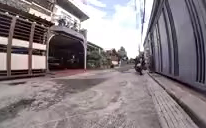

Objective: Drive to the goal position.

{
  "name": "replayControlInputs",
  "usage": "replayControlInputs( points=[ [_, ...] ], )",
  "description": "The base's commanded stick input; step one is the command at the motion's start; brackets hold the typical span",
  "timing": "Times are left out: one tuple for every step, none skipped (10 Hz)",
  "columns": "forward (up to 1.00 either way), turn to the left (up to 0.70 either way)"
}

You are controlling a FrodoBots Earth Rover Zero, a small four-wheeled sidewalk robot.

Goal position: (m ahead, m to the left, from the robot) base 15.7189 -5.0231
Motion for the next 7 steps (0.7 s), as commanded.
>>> replayControlInputs(
  points=[
    [0.70,0.00],
    [0.70,0.00],
    [0.70,0.00],
    [0.70,0.00],
    [0.70,0.00],
    [0.70,-0.01],
    [0.70,-0.13]
  ],
)
